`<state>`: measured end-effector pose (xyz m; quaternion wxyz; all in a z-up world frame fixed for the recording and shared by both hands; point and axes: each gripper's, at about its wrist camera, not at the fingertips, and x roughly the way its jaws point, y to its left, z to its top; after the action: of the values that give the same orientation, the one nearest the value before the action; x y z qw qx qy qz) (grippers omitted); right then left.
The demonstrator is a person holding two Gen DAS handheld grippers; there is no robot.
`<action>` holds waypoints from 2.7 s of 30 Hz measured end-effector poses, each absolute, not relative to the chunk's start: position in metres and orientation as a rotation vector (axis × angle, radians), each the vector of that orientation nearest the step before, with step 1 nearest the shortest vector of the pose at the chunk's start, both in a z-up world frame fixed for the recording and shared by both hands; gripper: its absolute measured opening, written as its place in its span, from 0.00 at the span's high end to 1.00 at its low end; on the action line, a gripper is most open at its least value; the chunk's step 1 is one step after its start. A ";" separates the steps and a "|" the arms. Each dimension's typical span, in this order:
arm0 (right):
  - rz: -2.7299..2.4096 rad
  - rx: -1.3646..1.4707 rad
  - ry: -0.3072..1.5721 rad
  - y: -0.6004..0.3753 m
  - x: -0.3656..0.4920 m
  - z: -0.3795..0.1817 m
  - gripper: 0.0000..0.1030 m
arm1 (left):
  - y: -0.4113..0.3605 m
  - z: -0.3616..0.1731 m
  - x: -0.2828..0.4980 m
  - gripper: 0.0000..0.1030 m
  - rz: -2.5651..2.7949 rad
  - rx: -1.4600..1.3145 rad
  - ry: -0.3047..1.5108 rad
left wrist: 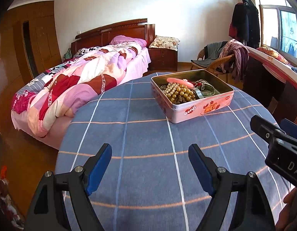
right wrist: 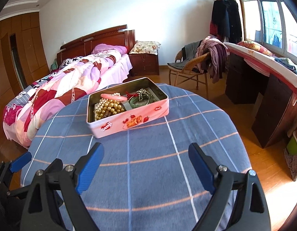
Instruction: Organize jewelry
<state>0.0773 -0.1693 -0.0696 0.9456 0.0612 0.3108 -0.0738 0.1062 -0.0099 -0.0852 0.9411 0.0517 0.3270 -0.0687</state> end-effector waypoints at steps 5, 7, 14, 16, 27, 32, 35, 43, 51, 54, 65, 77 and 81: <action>-0.157 0.112 0.601 -0.162 0.060 -0.058 0.08 | -0.007 -0.073 0.086 0.21 -0.150 0.096 0.635; -0.159 0.111 0.582 -0.160 0.052 -0.052 0.08 | -0.006 -0.067 0.079 0.21 -0.151 0.095 0.614; -0.165 0.101 0.504 -0.154 0.028 -0.028 0.03 | 0.001 -0.045 0.053 0.21 -0.142 0.070 0.562; -0.166 0.098 0.473 -0.152 0.020 -0.019 0.02 | 0.003 -0.038 0.047 0.21 -0.142 0.065 0.538; -0.179 0.055 0.320 -0.139 -0.011 0.034 0.00 | 0.018 0.015 0.014 0.13 -0.131 0.023 0.362; -0.172 0.063 0.262 -0.137 -0.020 0.053 0.00 | 0.029 0.042 0.004 0.11 -0.141 -0.027 0.295; -0.179 0.059 0.234 -0.135 -0.022 0.061 0.00 | 0.030 0.049 0.002 0.10 -0.142 -0.037 0.275; -0.187 0.048 0.208 -0.134 -0.024 0.066 0.00 | 0.025 0.051 -0.003 0.10 -0.149 -0.032 0.258; -0.183 0.059 0.207 -0.134 -0.026 0.066 0.00 | 0.025 0.052 -0.005 0.10 -0.149 -0.035 0.253; -0.181 0.059 0.210 -0.134 -0.026 0.066 0.00 | 0.025 0.052 -0.006 0.10 -0.148 -0.034 0.252; -0.183 0.061 0.204 -0.133 -0.027 0.067 0.00 | 0.026 0.054 -0.008 0.10 -0.145 -0.030 0.246; -0.181 0.063 0.206 -0.134 -0.027 0.067 0.00 | 0.027 0.054 -0.007 0.10 -0.144 -0.031 0.247; -0.183 0.063 0.206 -0.134 -0.028 0.066 0.00 | 0.026 0.053 -0.007 0.10 -0.142 -0.028 0.246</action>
<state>-0.0280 -0.1343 0.0660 0.9901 0.0315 0.1025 -0.0910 -0.0074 0.0259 0.0535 0.9899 -0.0141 0.1224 -0.0708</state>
